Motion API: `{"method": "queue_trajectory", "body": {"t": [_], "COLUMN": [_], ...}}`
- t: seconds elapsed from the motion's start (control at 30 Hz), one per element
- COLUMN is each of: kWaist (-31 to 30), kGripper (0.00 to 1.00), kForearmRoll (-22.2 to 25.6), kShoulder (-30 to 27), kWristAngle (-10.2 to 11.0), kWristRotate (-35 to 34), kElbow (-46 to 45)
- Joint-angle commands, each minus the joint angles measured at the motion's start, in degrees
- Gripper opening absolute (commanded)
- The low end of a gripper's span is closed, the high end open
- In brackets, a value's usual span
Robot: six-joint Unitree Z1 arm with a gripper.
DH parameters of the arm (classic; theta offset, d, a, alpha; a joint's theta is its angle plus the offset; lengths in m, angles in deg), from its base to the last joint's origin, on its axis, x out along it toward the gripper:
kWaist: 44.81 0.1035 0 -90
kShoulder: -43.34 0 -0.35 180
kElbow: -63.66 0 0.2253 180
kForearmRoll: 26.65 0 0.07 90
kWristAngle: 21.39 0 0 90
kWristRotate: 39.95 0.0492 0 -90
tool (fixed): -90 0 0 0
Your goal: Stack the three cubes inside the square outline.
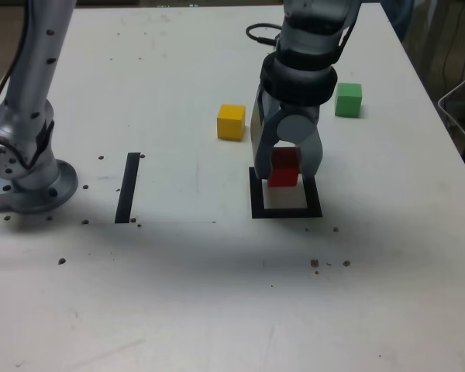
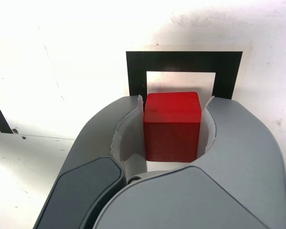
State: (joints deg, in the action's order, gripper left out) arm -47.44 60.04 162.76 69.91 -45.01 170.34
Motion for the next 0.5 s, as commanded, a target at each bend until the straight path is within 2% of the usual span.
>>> {"method": "queue_trajectory", "body": {"t": [0.0, 0.23, 0.47], "kWaist": [0.2, 0.5, 1.2], "kGripper": [0.18, 0.20, 0.31], "kForearmRoll": [-0.2, -0.6, -1.0], "kShoulder": [0.4, 1.0, 1.7], "kWristAngle": [-0.3, -1.4, -2.2], "kWristRotate": [0.3, 1.2, 2.5], "kElbow": [-0.1, -0.5, -1.1]}}
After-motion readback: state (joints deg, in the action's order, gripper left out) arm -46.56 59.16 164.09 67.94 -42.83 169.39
